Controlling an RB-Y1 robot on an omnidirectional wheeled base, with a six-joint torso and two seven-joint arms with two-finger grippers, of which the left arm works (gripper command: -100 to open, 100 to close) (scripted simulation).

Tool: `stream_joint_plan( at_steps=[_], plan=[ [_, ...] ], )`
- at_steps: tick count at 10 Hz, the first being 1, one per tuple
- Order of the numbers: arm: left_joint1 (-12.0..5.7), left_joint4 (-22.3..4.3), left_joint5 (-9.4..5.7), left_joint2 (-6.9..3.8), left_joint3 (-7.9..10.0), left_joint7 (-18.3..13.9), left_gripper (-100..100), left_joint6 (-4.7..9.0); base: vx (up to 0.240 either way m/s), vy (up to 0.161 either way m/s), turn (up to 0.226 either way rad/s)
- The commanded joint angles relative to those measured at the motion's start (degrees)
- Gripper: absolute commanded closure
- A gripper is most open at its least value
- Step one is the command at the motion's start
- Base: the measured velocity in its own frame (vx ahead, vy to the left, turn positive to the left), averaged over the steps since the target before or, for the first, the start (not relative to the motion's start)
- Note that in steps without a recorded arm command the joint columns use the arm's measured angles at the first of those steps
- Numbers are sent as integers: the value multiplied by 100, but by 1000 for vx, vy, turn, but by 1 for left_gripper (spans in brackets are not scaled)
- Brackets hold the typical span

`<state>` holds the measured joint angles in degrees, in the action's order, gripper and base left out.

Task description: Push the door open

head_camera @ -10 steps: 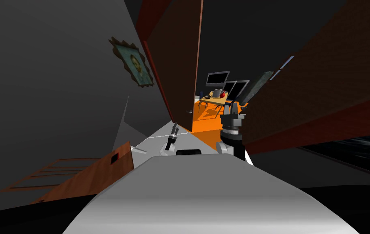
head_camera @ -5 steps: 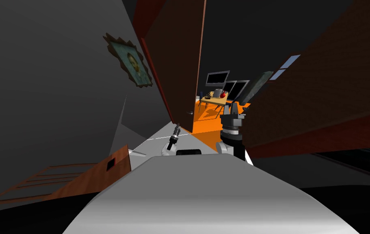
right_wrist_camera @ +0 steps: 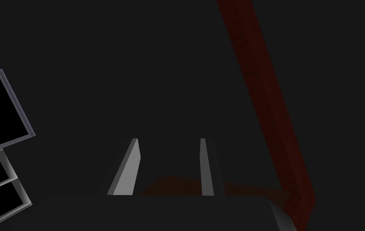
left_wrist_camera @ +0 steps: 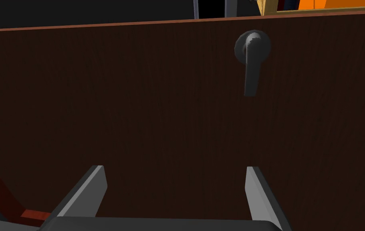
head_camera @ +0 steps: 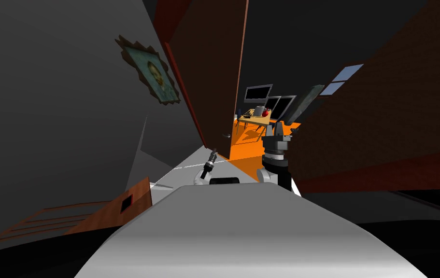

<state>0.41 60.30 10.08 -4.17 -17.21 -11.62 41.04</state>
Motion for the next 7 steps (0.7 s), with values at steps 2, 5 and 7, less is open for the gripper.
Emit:
stream_joint_plan(
  at_steps=[2, 5, 7],
  plan=[
    [-140, -295, 46, 12, -67, -49, -100, 73, 89, 50, -12],
    [-283, -648, 121, 49, -175, -92, -100, 161, 87, 40, -22],
    [-368, -860, 166, 76, -239, -119, -100, 214, 105, 45, -23]
  ],
)
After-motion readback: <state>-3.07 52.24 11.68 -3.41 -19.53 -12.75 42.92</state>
